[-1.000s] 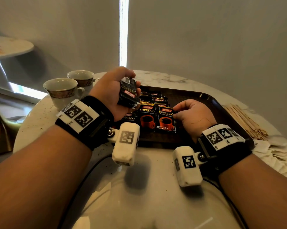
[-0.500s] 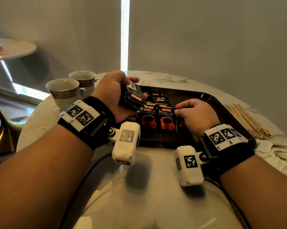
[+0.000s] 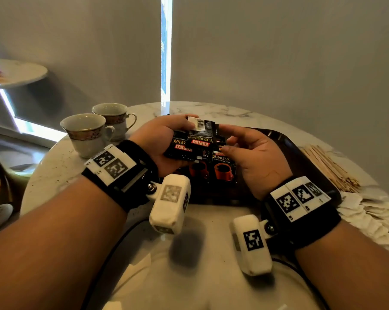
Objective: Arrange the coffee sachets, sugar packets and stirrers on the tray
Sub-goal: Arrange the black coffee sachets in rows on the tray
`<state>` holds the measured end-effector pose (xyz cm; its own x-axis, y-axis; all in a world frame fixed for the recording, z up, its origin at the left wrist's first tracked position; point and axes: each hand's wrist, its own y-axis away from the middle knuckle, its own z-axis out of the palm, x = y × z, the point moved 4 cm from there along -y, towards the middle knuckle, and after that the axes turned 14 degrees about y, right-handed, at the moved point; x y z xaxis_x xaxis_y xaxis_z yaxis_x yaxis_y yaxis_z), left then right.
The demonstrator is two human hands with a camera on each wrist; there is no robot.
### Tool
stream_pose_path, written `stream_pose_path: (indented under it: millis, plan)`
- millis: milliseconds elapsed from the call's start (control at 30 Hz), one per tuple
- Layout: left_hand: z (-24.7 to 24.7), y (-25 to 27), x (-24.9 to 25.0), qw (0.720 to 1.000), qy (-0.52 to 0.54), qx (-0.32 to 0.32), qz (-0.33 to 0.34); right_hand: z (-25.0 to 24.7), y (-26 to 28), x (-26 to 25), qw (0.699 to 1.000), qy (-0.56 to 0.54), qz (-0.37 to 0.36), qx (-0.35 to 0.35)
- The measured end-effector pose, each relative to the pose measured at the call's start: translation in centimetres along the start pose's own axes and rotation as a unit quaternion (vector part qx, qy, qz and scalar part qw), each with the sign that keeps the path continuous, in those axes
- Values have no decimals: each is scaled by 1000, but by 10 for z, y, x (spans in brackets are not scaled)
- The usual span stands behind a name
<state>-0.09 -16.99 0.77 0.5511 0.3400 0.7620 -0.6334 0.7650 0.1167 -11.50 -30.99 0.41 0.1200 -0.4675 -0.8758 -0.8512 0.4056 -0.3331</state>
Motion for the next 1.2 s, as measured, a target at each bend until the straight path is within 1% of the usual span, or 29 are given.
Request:
stream_pose_path:
  millis: [133, 433, 567, 667, 733, 833, 900, 933, 1100, 1200]
  plan:
    - [4, 1, -4, 1000, -6, -12, -1, 8, 3, -1, 999, 22, -17, -25]
    - [10, 8, -6, 998, -55, -12, -29, 11, 8, -5, 1000, 14, -27, -5]
    - [8, 10, -5, 995, -77, 2, -59, 9, 7, -5, 1000, -7, -9, -4]
    - [4, 9, 0, 996, -76, 31, -46, 8, 6, -1, 999, -49, 19, 3]
    - [-1, 9, 4, 996, -56, 54, -36, 7, 4, 1, 998, -51, 29, 21]
    - [-7, 7, 12, 997, -6, 83, -2, 6, 2, 8, 997, -23, 59, 42]
    - [-11, 8, 17, 994, 3, 103, 30, 5, 2, 9, 996, 9, 78, 41]
    - [-12, 9, 20, 994, 4, 102, 37, 5, 2, 10, 995, 22, 88, 37]
    - [-15, 13, 27, 996, -20, 84, 17, 6, -3, 13, 988, 94, 124, 17]
    - [-15, 14, 27, 996, -33, 87, 14, 10, -5, 12, 983, 118, 140, -14]
